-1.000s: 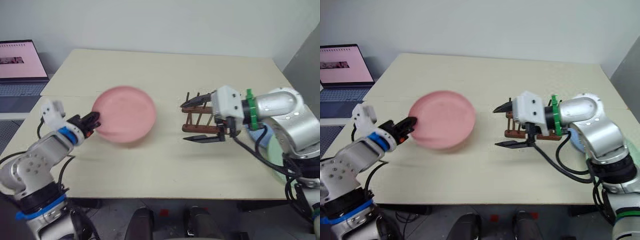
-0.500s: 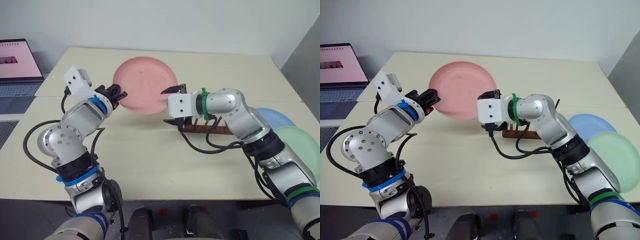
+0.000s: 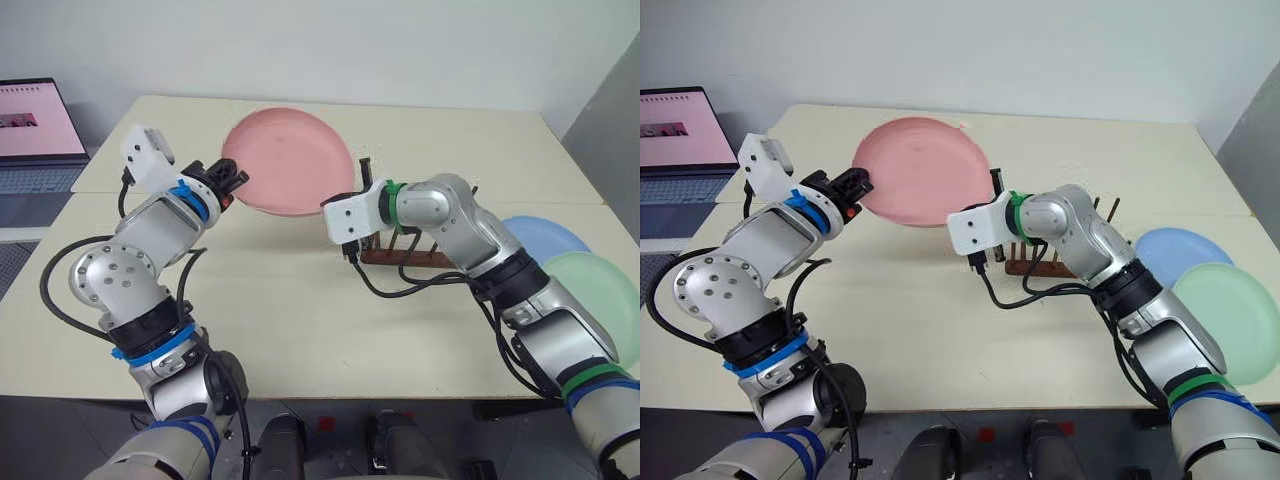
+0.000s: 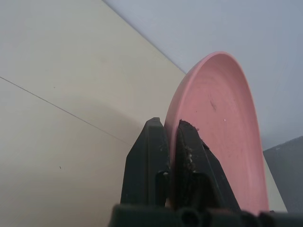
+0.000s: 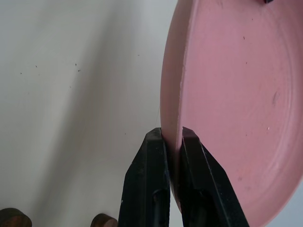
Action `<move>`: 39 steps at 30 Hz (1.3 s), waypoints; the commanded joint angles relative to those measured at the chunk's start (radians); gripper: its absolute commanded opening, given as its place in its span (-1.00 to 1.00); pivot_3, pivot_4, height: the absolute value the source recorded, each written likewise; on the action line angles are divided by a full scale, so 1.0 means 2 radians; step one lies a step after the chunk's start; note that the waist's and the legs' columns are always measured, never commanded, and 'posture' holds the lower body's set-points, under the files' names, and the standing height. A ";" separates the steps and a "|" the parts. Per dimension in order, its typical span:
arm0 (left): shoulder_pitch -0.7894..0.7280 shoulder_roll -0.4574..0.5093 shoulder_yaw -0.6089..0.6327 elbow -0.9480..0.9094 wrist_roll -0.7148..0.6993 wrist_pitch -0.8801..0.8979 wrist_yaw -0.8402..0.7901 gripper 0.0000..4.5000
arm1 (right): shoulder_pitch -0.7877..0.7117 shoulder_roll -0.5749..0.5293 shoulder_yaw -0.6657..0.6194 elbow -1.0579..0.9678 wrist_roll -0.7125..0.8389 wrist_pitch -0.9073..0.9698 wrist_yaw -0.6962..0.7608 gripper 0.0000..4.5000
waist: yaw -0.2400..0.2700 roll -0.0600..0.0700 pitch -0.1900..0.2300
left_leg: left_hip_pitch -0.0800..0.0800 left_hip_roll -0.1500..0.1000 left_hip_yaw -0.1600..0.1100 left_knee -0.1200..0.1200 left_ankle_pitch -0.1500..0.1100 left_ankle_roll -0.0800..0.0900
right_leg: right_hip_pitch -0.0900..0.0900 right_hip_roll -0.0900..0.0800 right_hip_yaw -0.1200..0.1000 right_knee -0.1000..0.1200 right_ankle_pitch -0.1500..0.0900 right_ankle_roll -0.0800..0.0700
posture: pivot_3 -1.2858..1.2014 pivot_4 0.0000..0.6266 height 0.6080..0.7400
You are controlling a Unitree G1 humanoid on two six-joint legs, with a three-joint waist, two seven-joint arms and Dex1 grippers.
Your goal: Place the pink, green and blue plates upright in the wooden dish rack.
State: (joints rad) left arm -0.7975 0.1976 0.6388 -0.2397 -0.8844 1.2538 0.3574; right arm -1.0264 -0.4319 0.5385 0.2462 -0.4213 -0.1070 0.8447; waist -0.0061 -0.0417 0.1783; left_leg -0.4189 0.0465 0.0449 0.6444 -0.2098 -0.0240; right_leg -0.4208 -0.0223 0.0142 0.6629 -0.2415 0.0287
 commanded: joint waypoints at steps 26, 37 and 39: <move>0.146 0.266 -0.278 -0.089 0.118 -0.332 -0.570 0.40 | 0.145 -0.182 -0.309 -0.226 0.301 0.221 0.075 -1.00 | 0.003 0.000 0.000 | 0.000 0.001 0.005 -0.002 0.000 0.000 | 0.000 -0.003 0.000 -0.001 -0.001 -0.002 | 0.03 -0.52 0.98; 0.095 0.255 -0.338 -0.091 0.097 -0.345 -0.685 0.40 | 0.249 -0.164 -0.540 -0.320 0.575 0.550 -0.009 -1.00 | 0.002 0.001 0.000 | 0.001 0.001 0.005 -0.001 0.000 0.000 | 0.000 0.000 0.001 -0.001 -0.001 -0.001 | 0.03 -0.52 0.98; 0.088 0.252 -0.343 -0.088 0.097 -0.345 -0.694 0.40 | 0.260 -0.164 -0.554 -0.317 0.603 0.570 -0.021 -1.00 | 0.001 0.001 0.000 | 0.001 0.001 0.005 -0.001 0.000 0.000 | 0.000 0.000 0.001 -0.001 -0.002 -0.001 | 0.03 -0.52 0.98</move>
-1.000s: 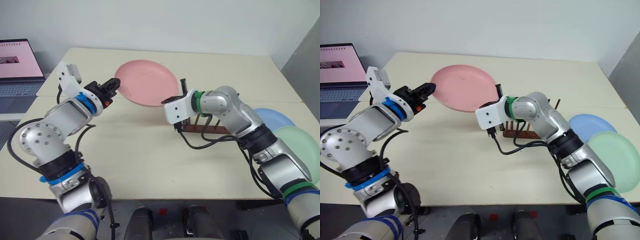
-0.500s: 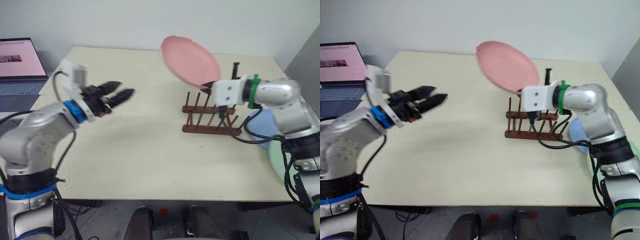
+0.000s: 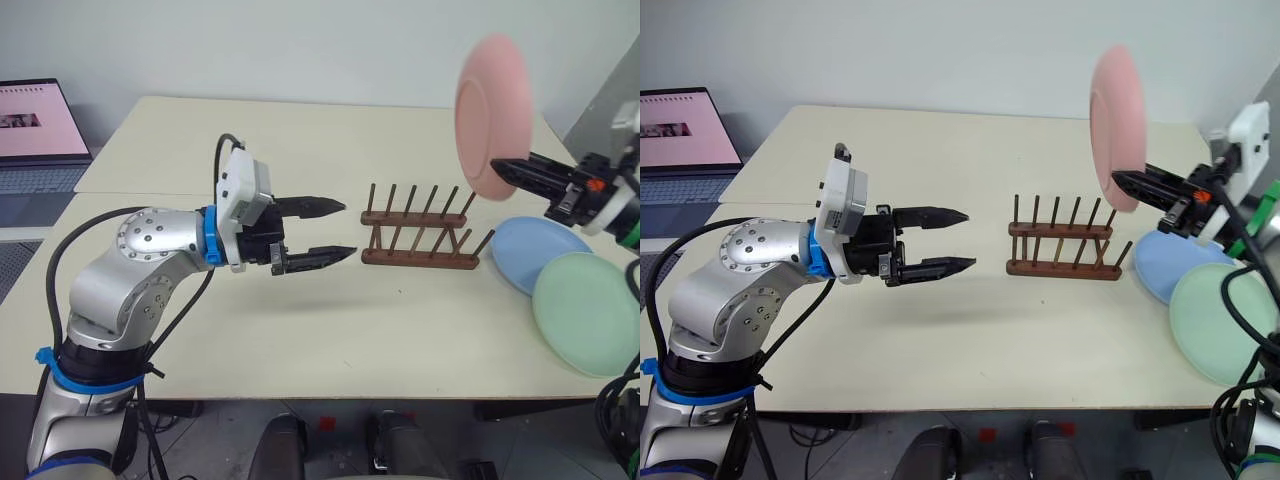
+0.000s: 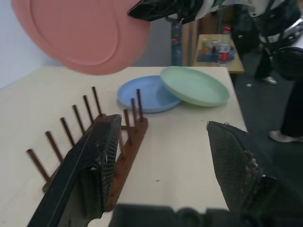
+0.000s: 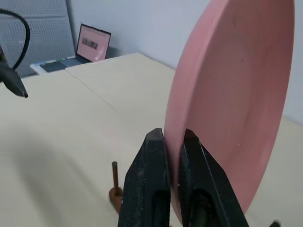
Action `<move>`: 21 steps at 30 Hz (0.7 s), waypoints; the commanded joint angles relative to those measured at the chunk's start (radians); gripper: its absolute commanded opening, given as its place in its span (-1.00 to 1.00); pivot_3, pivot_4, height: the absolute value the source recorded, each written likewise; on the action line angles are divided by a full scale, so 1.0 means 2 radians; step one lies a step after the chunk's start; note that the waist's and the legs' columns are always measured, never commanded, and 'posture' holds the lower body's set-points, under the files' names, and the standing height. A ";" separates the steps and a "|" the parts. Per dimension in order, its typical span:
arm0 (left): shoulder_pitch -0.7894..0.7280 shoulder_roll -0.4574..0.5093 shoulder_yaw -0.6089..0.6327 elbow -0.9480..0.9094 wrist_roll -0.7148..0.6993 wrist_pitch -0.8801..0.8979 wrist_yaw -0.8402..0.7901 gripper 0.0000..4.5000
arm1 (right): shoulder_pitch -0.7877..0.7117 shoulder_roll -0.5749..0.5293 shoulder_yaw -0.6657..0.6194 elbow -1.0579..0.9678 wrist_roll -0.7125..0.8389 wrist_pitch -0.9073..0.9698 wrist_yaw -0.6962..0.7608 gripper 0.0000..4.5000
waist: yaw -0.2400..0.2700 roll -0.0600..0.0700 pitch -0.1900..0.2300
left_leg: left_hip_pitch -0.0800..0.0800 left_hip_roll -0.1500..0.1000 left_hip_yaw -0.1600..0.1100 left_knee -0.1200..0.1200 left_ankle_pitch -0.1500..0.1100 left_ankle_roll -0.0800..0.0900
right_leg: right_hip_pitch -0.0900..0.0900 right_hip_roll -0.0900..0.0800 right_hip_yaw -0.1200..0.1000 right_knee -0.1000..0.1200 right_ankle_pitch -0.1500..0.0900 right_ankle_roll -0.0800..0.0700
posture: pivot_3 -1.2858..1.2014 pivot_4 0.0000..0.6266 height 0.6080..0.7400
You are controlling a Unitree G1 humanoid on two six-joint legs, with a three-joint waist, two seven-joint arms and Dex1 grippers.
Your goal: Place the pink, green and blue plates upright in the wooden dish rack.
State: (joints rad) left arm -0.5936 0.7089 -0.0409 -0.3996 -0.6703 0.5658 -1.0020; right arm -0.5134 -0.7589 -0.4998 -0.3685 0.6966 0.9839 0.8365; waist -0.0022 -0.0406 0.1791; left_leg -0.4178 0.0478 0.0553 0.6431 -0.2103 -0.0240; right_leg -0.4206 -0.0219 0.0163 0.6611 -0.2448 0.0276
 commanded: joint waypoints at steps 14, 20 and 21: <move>-0.027 -0.015 -0.011 -0.008 -0.008 0.009 -0.040 0.40 | 0.045 -0.018 -0.021 0.047 0.075 0.018 -0.040 -1.00 | -0.002 0.000 0.000 | 0.000 0.000 0.000 0.000 0.000 0.000 | 0.000 0.001 0.000 0.000 -0.001 0.002 | 0.03 -0.52 0.98; -0.026 -0.017 -0.012 -0.010 -0.007 0.008 -0.039 0.40 | 0.033 -0.025 -0.005 0.091 0.080 0.008 -0.031 -1.00 | -0.002 0.000 0.000 | 0.000 0.000 -0.001 0.000 0.000 0.000 | 0.000 0.001 0.000 0.000 -0.001 0.002 | 0.03 -0.52 0.98; -0.026 -0.018 -0.013 -0.011 -0.007 0.008 -0.038 0.40 | 0.030 -0.027 0.000 0.100 0.078 0.006 -0.028 -1.00 | -0.002 0.000 0.000 | 0.000 0.000 -0.001 0.000 0.000 0.000 | 0.000 0.001 0.000 0.000 -0.001 0.002 | 0.03 -0.52 0.98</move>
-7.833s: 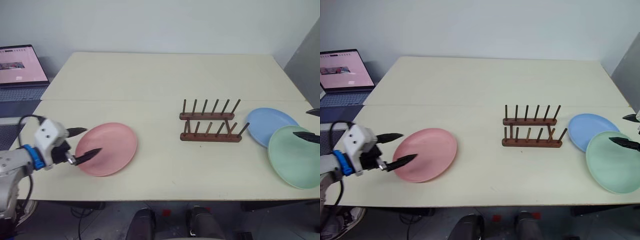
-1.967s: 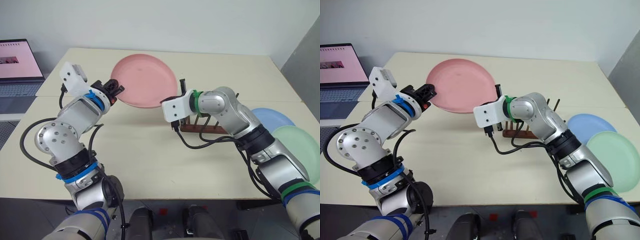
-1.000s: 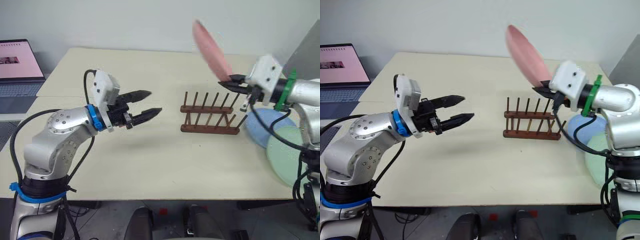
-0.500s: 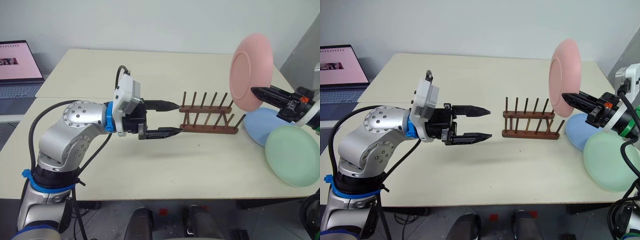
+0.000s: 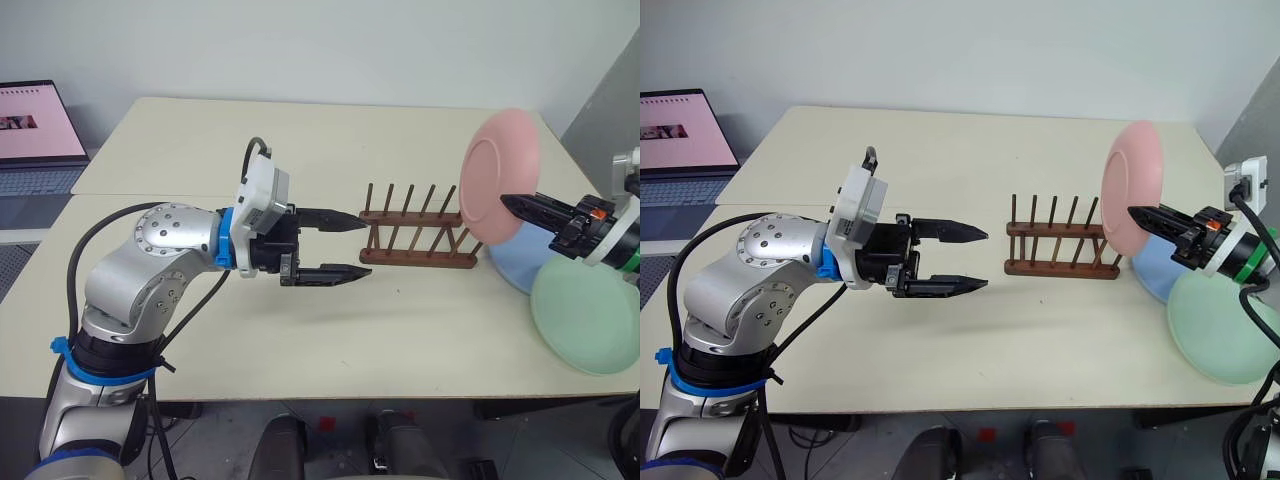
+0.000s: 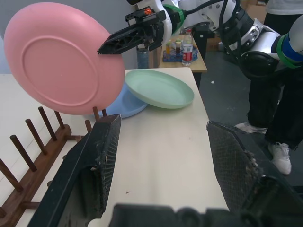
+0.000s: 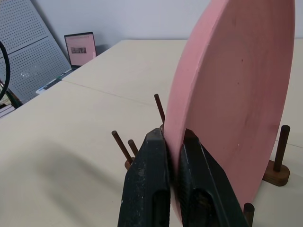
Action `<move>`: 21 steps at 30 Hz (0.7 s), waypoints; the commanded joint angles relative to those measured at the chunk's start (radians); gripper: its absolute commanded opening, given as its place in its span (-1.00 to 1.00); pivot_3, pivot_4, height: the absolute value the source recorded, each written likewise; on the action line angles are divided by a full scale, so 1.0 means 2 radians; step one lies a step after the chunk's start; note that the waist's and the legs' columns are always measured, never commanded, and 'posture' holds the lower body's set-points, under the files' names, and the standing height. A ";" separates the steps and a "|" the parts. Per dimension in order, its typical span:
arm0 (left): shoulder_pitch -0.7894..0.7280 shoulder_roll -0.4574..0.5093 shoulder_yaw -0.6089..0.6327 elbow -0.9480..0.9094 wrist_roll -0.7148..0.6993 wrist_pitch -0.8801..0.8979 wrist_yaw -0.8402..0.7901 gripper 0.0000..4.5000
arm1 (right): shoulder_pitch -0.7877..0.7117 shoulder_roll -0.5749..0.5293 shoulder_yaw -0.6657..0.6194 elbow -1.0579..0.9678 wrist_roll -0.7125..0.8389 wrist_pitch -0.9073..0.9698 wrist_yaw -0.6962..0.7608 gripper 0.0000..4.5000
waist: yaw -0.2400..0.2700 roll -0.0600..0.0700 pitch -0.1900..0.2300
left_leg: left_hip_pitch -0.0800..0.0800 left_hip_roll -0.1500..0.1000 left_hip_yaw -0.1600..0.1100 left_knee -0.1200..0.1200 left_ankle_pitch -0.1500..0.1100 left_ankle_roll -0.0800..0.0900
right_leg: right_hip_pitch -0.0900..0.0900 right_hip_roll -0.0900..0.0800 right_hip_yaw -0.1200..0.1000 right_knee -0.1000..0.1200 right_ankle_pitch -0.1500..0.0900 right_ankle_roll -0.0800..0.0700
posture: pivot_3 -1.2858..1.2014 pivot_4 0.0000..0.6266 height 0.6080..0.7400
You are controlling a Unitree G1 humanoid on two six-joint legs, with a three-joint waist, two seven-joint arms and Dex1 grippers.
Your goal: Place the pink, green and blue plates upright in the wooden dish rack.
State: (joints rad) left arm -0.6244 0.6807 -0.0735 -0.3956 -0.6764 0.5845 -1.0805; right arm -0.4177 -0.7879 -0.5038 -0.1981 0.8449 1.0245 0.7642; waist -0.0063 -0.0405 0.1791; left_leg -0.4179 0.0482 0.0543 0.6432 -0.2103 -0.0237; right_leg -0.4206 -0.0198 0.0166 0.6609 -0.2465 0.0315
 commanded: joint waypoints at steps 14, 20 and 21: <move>-0.007 -0.017 -0.003 -0.013 0.001 -0.001 0.007 0.41 | -0.049 -0.026 0.008 0.055 -0.011 -0.027 -0.024 0.47 | 0.001 0.000 0.000 | 0.000 0.000 0.000 0.000 0.000 0.000 | 0.000 0.000 0.000 0.000 0.000 0.000 | 0.03 -0.52 0.98; -0.002 -0.019 -0.022 -0.011 0.015 -0.019 -0.016 0.41 | 0.058 -0.105 -0.073 -0.034 -0.025 -0.016 0.004 0.98 | 0.006 0.001 0.000 | -0.001 0.000 -0.001 0.000 0.000 0.000 | 0.000 0.000 -0.001 0.000 0.000 0.000 | 0.03 -0.52 0.98; -0.001 -0.018 -0.028 -0.010 0.022 -0.027 -0.024 0.41 | 0.090 -0.117 -0.087 -0.056 -0.030 -0.017 0.012 0.98 | 0.007 0.001 0.000 | -0.001 0.000 -0.001 0.000 0.000 0.000 | 0.000 0.000 -0.001 -0.001 0.000 0.000 | 0.03 -0.52 0.98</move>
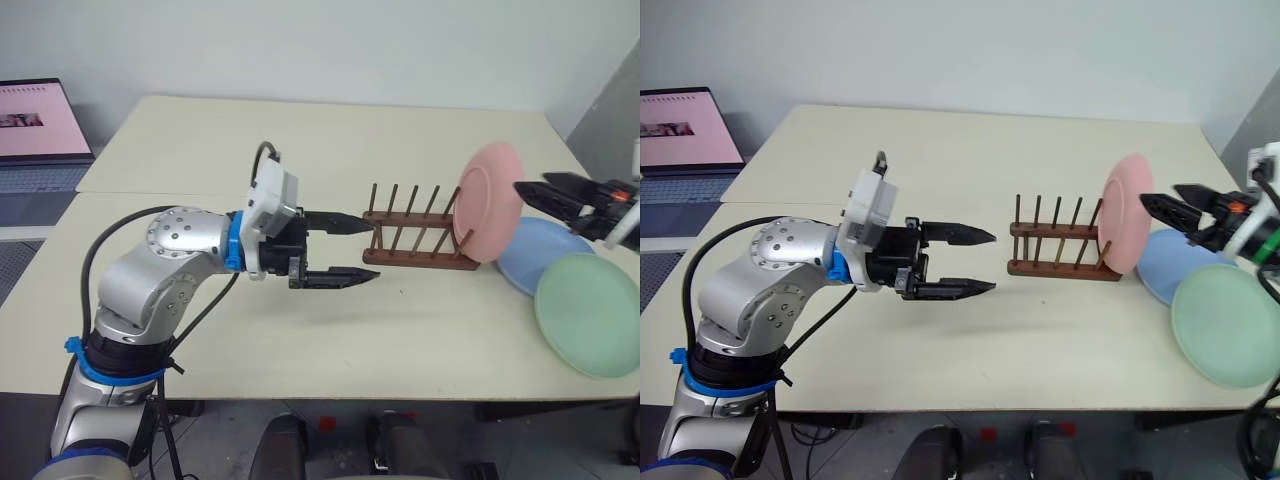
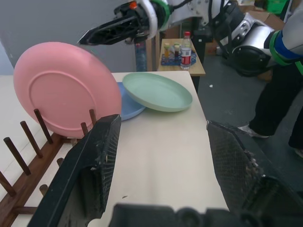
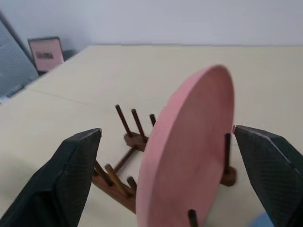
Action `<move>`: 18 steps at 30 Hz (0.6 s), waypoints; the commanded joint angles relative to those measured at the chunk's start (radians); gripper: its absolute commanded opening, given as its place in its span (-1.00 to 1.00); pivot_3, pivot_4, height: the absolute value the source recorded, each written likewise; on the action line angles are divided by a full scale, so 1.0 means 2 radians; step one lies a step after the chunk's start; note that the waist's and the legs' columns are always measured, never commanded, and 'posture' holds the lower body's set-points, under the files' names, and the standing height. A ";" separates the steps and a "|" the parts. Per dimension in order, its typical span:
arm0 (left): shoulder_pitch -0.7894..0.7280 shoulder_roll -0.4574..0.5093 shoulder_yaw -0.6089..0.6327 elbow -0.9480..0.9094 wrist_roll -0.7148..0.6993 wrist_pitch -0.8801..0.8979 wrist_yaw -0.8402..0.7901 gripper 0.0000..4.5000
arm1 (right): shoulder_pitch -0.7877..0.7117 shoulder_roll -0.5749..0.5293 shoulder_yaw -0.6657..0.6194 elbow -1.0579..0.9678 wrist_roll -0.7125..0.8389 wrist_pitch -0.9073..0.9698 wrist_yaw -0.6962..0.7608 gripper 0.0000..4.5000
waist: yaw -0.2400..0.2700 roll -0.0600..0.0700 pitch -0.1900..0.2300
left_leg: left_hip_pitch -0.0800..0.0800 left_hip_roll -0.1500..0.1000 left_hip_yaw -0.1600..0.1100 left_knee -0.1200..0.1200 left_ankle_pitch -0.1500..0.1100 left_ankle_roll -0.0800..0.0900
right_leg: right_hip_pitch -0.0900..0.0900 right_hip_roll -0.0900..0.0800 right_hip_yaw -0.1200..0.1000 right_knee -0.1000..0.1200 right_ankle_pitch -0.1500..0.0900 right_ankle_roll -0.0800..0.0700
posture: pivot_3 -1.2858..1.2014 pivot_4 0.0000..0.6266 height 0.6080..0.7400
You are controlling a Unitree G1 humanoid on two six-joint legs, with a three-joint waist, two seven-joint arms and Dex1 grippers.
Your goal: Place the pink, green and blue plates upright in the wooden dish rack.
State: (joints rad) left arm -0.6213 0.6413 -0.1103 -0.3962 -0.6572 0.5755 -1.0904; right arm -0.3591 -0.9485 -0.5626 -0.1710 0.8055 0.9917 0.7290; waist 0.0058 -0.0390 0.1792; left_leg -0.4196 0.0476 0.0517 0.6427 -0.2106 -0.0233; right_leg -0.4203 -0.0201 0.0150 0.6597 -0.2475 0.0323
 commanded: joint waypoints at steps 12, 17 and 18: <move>0.000 -0.018 -0.080 0.010 0.073 -0.103 -0.089 0.41 | 0.361 0.024 -0.034 -0.279 -0.200 -0.065 -0.066 0.98 | -0.005 0.001 -0.001 | 0.001 0.000 0.000 0.001 0.000 0.001 | 0.001 0.000 0.001 0.000 0.000 -0.001 | 0.03 -0.52 0.98; -0.004 -0.029 -0.088 0.016 0.081 -0.112 -0.097 0.41 | 0.363 0.079 0.028 -0.305 -0.247 -0.048 -0.141 0.98 | -0.006 0.001 -0.001 | 0.001 0.000 0.000 0.002 0.000 0.001 | 0.001 0.000 0.002 0.000 0.000 -0.001 | 0.03 -0.52 0.98; -0.005 -0.032 -0.088 0.016 0.082 -0.112 -0.097 0.41 | 0.362 0.088 0.041 -0.304 -0.256 -0.047 -0.153 0.98 | -0.006 0.001 -0.001 | 0.001 0.000 0.000 0.002 0.000 0.001 | 0.001 0.000 0.001 0.000 0.000 -0.001 | 0.03 -0.52 0.98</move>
State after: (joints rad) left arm -0.6136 0.5853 -0.2804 -0.3510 -0.4961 0.3648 -1.2794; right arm 0.3721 -0.7804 -0.4963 -0.7532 0.3277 0.8942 0.4690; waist -0.0056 -0.0370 0.1773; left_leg -0.4173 0.0475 0.0521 0.6460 -0.2115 -0.0218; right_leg -0.4186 -0.0204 0.0171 0.6591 -0.2485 0.0306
